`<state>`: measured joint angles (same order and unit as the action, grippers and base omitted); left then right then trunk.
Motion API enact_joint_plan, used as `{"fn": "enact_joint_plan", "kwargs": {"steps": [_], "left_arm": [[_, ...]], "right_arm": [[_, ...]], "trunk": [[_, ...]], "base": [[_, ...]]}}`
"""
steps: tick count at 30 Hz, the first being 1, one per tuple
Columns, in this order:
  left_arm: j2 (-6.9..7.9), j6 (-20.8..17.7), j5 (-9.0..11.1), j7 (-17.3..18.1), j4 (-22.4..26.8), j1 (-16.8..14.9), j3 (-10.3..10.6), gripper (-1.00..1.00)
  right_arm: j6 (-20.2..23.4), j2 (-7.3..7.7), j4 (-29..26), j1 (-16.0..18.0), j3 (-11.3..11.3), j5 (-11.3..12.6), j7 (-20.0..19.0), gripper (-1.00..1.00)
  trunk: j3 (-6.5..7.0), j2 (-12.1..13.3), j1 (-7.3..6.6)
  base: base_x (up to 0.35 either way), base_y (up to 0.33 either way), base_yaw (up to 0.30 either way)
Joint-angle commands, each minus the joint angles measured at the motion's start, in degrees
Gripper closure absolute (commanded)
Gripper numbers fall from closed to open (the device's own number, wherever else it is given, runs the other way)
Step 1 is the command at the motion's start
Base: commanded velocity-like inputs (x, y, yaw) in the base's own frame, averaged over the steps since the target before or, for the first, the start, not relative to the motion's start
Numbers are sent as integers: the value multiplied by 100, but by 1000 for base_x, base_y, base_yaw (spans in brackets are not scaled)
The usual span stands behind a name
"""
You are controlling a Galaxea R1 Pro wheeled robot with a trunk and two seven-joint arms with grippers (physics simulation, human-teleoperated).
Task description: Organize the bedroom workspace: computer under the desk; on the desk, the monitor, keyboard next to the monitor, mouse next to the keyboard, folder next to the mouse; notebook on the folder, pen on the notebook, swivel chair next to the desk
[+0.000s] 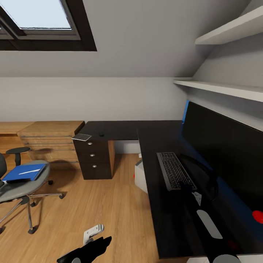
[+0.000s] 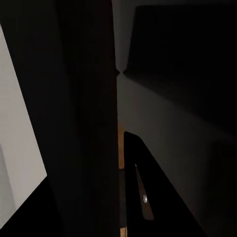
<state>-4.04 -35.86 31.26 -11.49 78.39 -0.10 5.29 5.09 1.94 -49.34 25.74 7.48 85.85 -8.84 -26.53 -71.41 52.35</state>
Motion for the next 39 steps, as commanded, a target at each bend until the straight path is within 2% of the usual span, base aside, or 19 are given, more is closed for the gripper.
{"fn": "enact_joint_plan", "kwargs": {"steps": [1,10,39], "left_arm": [[0,-16,61,-52,10,0,2,-100],[-9,-17,65,-61,10,0,2,-100],[0,-25,68,-20,10,-2,16,-100]], "right_arm": [[35,0,15,1,26,46,216,100],[35,0,13,1,26,46,216,100],[35,0,12,1,26,46,216,100]], "trunk": [[-6,-3,1],[-167,-364,198],[-167,-364,198]], "base": [[0,0,0],[0,0,0],[18,0,0]]}}
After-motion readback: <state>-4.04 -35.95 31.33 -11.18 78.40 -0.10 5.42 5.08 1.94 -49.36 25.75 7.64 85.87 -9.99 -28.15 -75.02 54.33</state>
